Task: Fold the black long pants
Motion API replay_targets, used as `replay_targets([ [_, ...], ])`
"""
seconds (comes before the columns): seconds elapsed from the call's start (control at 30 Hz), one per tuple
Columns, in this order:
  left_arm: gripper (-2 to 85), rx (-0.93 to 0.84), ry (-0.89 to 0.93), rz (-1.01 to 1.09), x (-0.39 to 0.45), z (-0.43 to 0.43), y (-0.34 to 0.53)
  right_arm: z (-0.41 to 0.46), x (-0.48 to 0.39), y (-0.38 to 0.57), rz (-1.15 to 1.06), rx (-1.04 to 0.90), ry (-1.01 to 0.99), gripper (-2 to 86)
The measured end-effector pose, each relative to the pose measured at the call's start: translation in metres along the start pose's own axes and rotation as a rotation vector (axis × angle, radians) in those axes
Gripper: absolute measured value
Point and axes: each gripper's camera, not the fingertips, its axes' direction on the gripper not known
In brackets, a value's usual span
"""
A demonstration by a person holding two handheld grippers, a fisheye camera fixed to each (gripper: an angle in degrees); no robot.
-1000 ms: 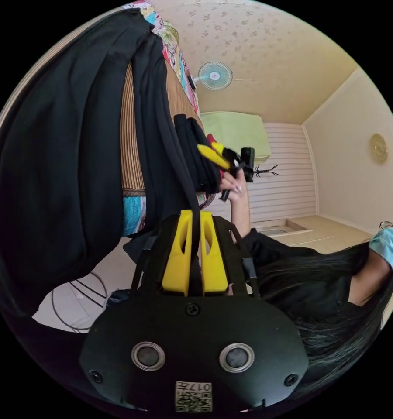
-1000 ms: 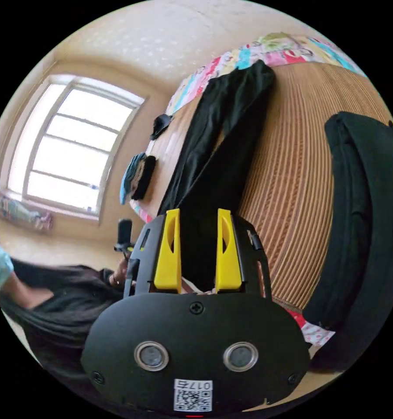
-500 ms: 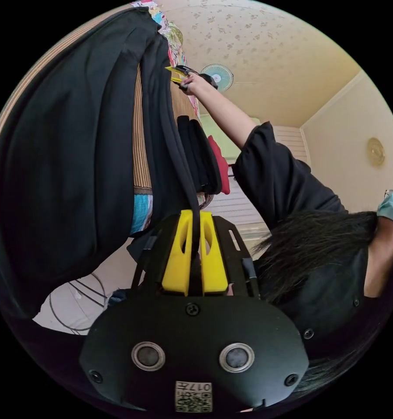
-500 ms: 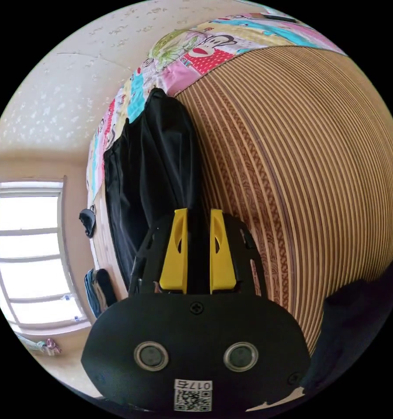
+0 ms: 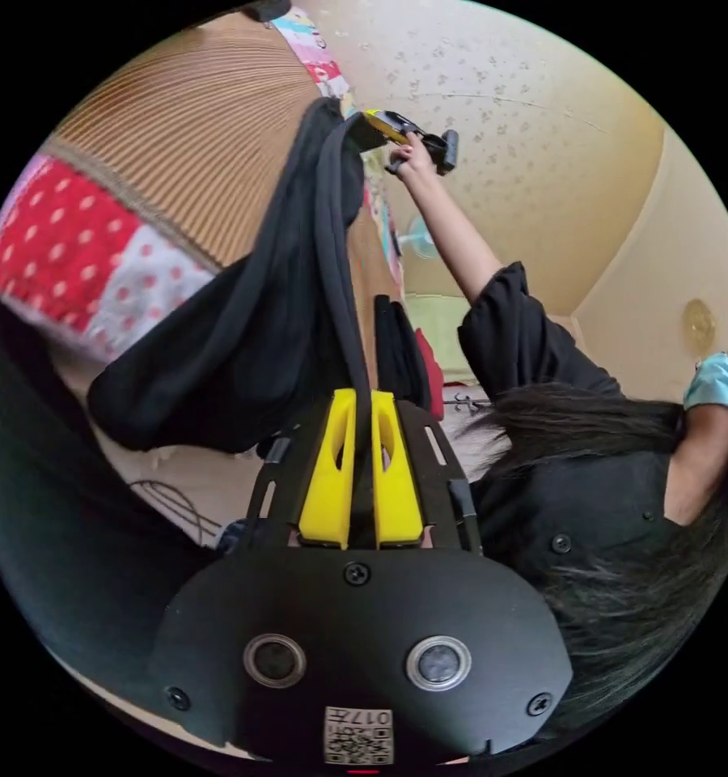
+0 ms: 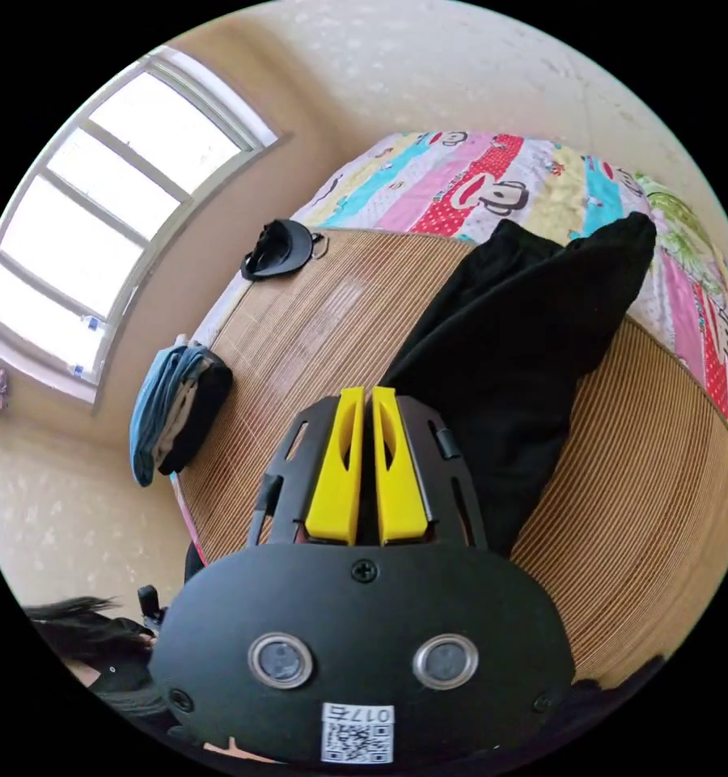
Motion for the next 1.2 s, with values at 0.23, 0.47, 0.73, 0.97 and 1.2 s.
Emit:
replay_targets([
  [0.23, 7.6, 0.092, -0.126, 0.037, -0.005, -0.034, 0.008, -0.004, -0.019, 0.168, -0.025, 0.061, 0.042, 3.9],
  [0.47, 9.3, -0.009, -0.207, 0.258, 0.040, 0.008, -0.061, -0.009, -0.019, 0.375, 0.285, 0.132, -0.009, 9.5],
  [0.73, 5.9, -0.105, -0.366, 0.244, 0.041, 0.062, -0.078, 0.005, -0.030, 0.451, 0.346, 0.107, -0.251, 6.1],
  [0.97, 3.9, -0.156, 0.044, 0.168, 0.016, 0.026, -0.061, -0.054, -0.033, 0.472, 0.108, 0.195, -0.538, 3.1],
  [1.2, 7.8, -0.045, -0.230, 0.143, 0.019, 0.005, -0.050, -0.006, -0.041, 0.492, 0.201, -0.092, -0.266, 2.5],
])
